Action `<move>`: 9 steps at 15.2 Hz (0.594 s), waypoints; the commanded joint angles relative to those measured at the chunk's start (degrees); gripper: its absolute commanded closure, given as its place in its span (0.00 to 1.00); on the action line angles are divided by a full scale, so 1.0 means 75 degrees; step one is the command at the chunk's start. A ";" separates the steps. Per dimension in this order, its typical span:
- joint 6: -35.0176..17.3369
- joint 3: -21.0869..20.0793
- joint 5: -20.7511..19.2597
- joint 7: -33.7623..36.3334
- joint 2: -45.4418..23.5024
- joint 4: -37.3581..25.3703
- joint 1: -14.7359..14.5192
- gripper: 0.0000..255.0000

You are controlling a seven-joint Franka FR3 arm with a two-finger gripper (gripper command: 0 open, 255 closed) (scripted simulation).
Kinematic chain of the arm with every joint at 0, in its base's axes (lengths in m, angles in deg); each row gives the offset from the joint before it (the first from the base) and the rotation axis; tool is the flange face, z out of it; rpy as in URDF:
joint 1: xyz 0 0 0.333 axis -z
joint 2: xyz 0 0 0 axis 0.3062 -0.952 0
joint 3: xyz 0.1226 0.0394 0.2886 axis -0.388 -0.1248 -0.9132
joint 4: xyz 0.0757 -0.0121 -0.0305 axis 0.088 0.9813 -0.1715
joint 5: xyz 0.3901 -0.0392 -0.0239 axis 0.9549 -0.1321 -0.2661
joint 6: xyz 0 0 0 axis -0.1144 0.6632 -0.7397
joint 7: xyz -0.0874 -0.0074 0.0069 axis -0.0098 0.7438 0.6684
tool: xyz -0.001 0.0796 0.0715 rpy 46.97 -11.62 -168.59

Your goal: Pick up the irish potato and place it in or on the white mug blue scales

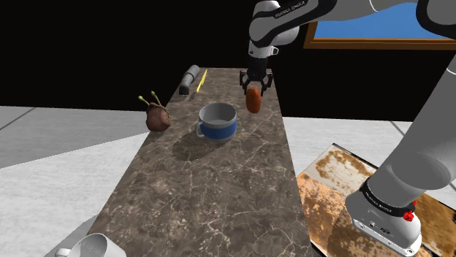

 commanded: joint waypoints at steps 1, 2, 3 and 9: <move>0.0184 -0.0003 -0.0010 0.0036 0.0062 -0.0122 -0.0005 1.00; 0.0279 -0.0002 -0.0014 0.0047 0.0094 -0.0186 -0.0003 1.00; 0.0375 -0.0001 -0.0018 0.0059 0.0124 -0.0253 -0.0002 1.00; 0.0956 0.0005 -0.0041 0.0127 0.0273 -0.0688 0.0006 1.00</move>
